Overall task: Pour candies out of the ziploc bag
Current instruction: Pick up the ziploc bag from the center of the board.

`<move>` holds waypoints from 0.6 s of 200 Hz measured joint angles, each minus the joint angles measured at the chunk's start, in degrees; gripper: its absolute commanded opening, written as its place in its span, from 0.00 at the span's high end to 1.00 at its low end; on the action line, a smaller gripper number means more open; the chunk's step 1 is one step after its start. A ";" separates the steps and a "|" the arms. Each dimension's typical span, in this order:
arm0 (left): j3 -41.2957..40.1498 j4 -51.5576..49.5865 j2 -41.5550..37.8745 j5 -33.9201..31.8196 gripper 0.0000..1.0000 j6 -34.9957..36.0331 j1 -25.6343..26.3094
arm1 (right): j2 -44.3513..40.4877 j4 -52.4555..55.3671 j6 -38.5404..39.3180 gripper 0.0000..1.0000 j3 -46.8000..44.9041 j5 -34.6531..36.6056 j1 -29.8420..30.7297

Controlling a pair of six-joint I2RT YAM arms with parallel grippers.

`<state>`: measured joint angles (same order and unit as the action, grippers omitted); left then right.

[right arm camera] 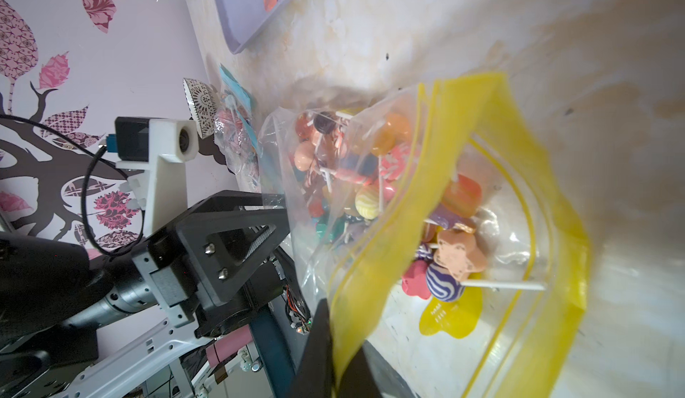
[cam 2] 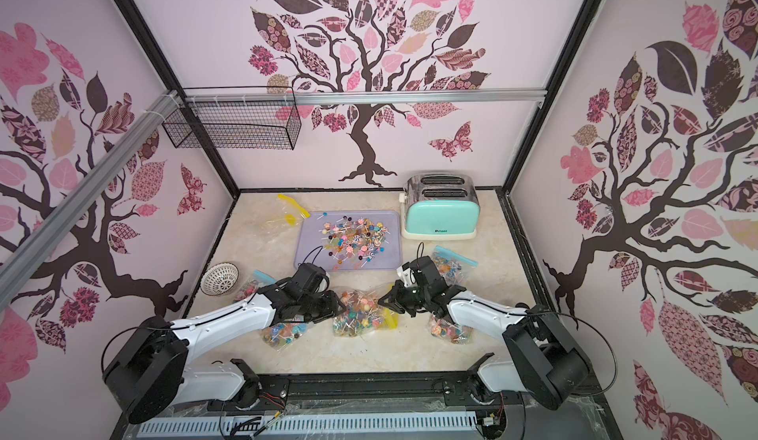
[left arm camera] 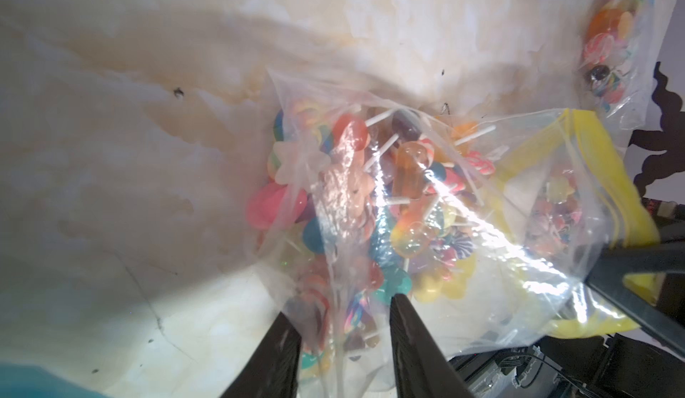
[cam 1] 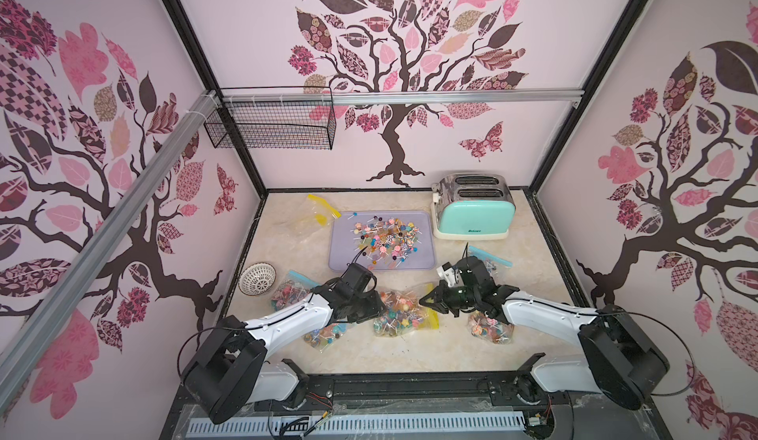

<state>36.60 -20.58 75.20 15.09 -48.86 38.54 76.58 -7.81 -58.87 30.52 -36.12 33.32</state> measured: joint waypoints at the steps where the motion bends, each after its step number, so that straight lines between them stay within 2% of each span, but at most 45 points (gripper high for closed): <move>1: -0.02 0.00 -0.07 0.00 0.61 -0.02 0.00 | 0.00 0.00 0.00 1.00 -0.02 0.00 0.00; 36: -0.50 0.35 -0.48 -0.44 0.70 -0.63 0.00 | 0.00 -0.07 0.00 1.00 -0.20 0.11 0.00; 82: -1.16 0.39 -0.48 -1.11 1.00 -0.87 -0.04 | 0.00 -0.09 0.00 1.00 -0.20 0.11 0.00; 120: -1.16 0.28 -0.98 -1.40 1.00 -0.72 -0.04 | 0.00 -0.09 0.22 1.00 -0.20 0.17 0.15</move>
<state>35.44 -20.29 74.22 13.69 -49.58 38.50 76.58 -7.90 -58.65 30.33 -35.94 33.47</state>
